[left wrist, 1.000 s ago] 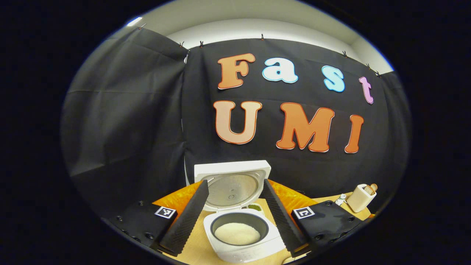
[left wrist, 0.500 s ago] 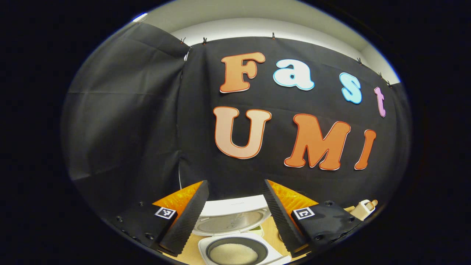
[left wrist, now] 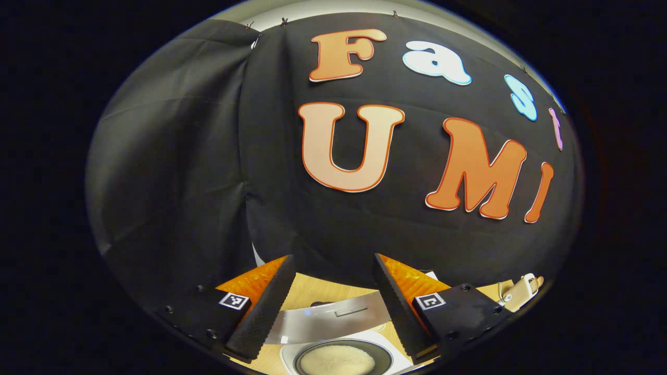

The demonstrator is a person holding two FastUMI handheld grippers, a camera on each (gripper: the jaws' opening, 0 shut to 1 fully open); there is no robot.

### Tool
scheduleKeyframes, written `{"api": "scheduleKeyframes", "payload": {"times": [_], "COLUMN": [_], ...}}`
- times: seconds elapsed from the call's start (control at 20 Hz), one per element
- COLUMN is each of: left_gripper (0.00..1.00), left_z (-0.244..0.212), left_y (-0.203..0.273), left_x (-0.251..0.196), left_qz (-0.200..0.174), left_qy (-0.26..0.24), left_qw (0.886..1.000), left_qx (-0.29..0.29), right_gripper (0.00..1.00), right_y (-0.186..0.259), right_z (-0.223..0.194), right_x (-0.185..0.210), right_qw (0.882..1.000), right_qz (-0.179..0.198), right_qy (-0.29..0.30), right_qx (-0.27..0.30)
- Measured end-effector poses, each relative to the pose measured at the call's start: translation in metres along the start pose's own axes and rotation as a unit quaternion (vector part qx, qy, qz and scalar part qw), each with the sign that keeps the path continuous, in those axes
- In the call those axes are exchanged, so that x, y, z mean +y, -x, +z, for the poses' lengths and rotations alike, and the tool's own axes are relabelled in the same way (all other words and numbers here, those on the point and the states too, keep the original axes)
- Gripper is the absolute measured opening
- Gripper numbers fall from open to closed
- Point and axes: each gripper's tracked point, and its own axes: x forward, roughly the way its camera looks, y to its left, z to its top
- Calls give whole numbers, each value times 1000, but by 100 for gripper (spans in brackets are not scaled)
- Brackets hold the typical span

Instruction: Close the left gripper, press the button to open the rice cooker; take a wooden spoon from the chopstick holder with the right hand, scoop a spoonful of rice and pour it into the rice cooker, then put the wooden spoon back into the chopstick holder.

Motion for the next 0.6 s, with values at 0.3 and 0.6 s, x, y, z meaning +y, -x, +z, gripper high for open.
{"api": "scheduleKeyframes", "payload": {"times": [0.3,0.6], "left_gripper": [100,99], "left_z": [-14,-45], "left_y": [14,59], "left_x": [-10,-27], "left_qz": [-19,-53], "left_qy": [-6,-1], "left_qw": [1000,999], "left_qx": [-1,10], "right_gripper": [95,95], "right_y": [-1,7], "right_z": [3,18], "right_x": [9,15], "right_qw": [1000,999], "right_qz": [16,40], "right_qy": [-4,24], "right_qx": [1,-17]}}
